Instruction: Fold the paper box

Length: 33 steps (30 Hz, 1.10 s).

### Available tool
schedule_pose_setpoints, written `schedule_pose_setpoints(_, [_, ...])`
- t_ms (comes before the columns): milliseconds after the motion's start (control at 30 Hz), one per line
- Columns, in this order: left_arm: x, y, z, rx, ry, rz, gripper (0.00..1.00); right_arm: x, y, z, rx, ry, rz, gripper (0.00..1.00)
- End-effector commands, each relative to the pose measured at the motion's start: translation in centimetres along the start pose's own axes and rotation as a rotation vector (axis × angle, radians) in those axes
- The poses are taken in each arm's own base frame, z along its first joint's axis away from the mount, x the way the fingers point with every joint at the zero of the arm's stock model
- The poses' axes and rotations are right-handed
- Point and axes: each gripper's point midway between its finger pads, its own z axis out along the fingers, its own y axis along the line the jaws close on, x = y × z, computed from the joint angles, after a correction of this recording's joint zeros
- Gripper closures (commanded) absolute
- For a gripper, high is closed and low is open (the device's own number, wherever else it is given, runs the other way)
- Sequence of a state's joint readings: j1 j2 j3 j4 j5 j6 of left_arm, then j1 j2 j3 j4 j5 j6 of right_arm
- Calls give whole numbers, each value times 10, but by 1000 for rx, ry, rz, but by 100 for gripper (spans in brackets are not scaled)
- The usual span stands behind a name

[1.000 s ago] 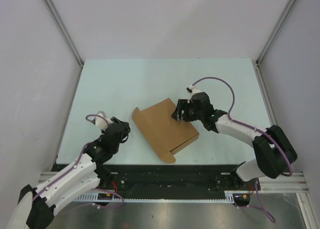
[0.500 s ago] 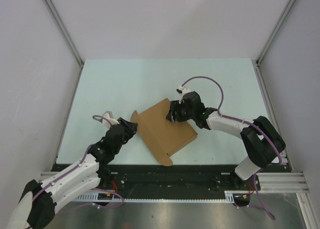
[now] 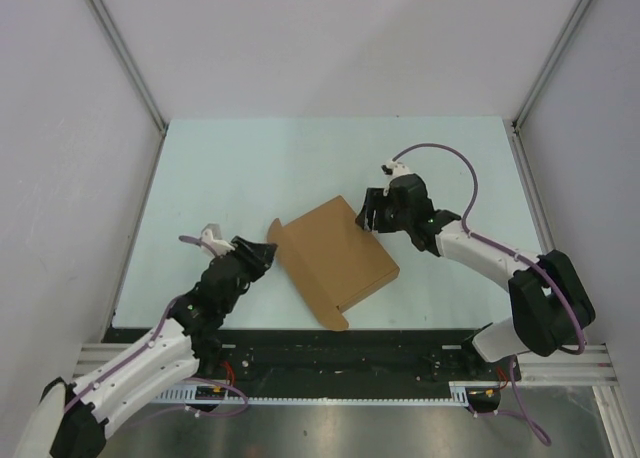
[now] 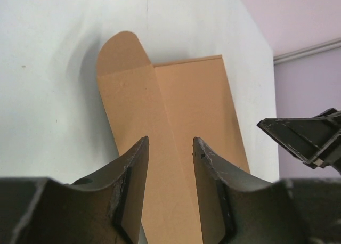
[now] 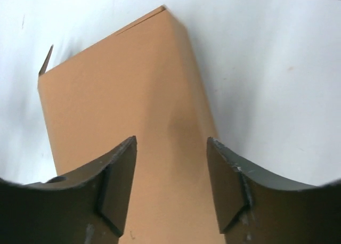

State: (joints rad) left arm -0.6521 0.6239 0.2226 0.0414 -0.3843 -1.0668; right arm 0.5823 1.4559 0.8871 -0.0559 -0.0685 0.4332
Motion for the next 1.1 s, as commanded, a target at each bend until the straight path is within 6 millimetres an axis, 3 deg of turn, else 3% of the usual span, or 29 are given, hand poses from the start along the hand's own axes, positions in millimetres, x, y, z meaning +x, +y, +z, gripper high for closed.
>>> schedule_pose_setpoints(0, [-12,12,-8,-49,-48,16,56,-2,-14,-3,43,23,0,44])
schedule_pose_setpoints(167, [6,36,-10,-102,-5,-32,57,17,-19,7,64,68,-12,54])
schedule_pose_setpoints(300, [14,45,-11,-112,12,-61,57,28,-34,13,121,96,-10,59])
schedule_pose_setpoints(800, [6,42,-12,-112,-14,-38,57,56,-76,26,236,181,23,67])
schedule_pose_setpoints(1067, [-9,33,-16,-103,-60,-22,57,67,-104,30,312,217,73,71])
